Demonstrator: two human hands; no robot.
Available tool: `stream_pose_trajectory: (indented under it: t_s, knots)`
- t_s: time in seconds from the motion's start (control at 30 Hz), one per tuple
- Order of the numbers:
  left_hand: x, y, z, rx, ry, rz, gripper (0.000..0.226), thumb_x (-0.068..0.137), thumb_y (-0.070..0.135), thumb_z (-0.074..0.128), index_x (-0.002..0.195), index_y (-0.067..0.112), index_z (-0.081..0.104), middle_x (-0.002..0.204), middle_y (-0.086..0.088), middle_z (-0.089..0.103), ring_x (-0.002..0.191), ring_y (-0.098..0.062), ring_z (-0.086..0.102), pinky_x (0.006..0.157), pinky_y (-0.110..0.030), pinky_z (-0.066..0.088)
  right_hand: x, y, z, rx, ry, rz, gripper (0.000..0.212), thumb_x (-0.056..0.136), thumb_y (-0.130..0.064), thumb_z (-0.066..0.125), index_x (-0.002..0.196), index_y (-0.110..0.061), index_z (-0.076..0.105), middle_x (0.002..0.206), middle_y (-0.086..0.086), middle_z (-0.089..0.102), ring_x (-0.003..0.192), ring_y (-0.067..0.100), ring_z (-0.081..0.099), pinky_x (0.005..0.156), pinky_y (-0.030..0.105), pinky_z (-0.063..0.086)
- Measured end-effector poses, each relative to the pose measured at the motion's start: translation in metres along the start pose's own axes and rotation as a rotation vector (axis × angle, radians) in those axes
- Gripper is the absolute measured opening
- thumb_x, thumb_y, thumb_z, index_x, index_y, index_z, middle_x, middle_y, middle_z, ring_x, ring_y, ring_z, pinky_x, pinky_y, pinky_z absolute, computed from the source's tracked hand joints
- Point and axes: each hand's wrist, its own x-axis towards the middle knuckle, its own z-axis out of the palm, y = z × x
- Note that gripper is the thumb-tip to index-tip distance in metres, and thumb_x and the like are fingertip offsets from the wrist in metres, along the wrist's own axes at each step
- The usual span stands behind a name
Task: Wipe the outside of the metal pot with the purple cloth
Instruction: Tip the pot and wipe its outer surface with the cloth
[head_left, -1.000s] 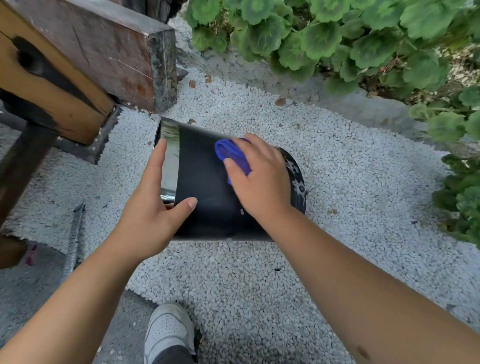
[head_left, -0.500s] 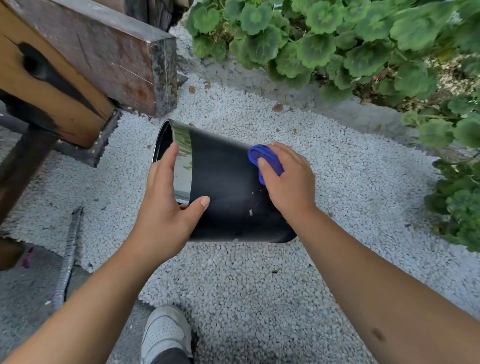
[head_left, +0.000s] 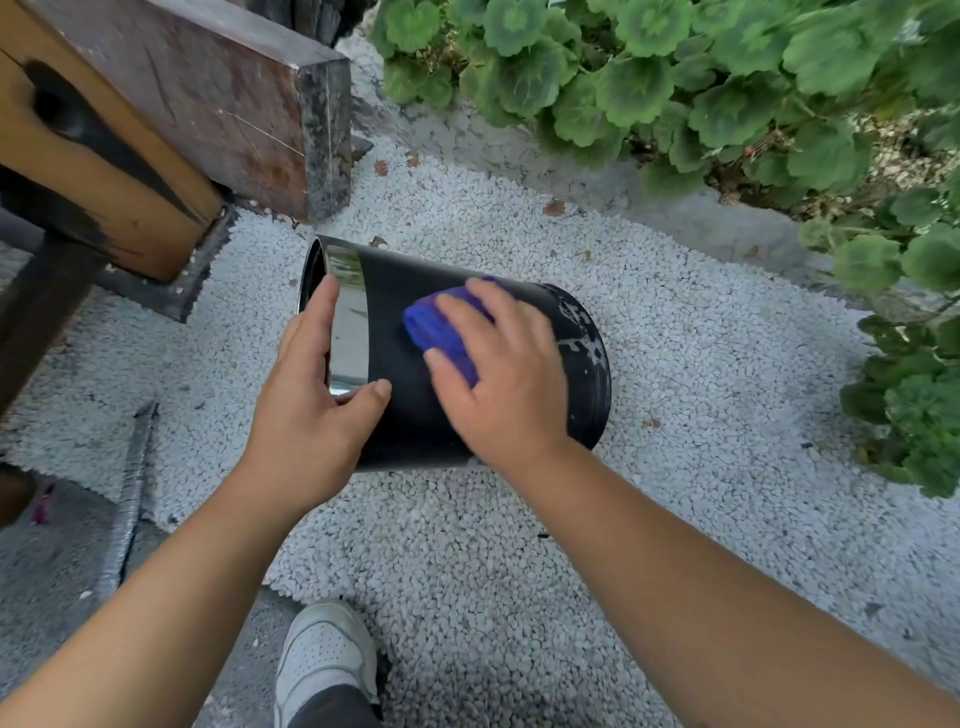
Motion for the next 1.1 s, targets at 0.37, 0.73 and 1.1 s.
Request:
stream_pose_trajectory:
  t_s: [0.37,0.73,1.1]
  knots:
    - [-0.025,0.0,0.001,0.262,-0.161,0.142,0.082,0.083,0.051,0.058,0.144,0.068,0.006,0.15,0.039,0.028,0.119,-0.023,0.062,0.087,-0.011,0.05,-0.01,0.072,0.001,-0.069,0.032,0.407,0.05,0.087,-0.051,0.039,0.13,-0.033,0.055,0.141,-0.007,0.052,0.123,0.025,0.046,0.099,0.042,0.046]
    - [-0.015,0.01,0.0,0.254,-0.107,0.067,0.099,0.085,0.026,0.076,0.134,0.075,0.005,0.12,0.068,0.021,0.079,-0.001,0.069,0.064,-0.014,0.048,0.004,0.056,-0.011,0.048,0.021,0.326,0.041,0.089,-0.039,0.052,0.126,-0.027,0.063,0.135,-0.007,0.058,0.121,0.024,0.047,0.103,0.035,0.04]
    - [0.011,0.029,0.004,-0.347,-0.017,0.057,0.058,0.082,-0.003,0.055,0.125,0.033,0.04,0.093,0.004,0.076,0.079,-0.012,0.068,0.072,-0.029,0.055,0.019,-0.032,-0.007,0.157,0.21,-0.126,0.038,0.085,-0.034,0.063,0.116,-0.014,0.071,0.127,0.008,0.065,0.109,0.025,0.05,0.102,0.036,0.041]
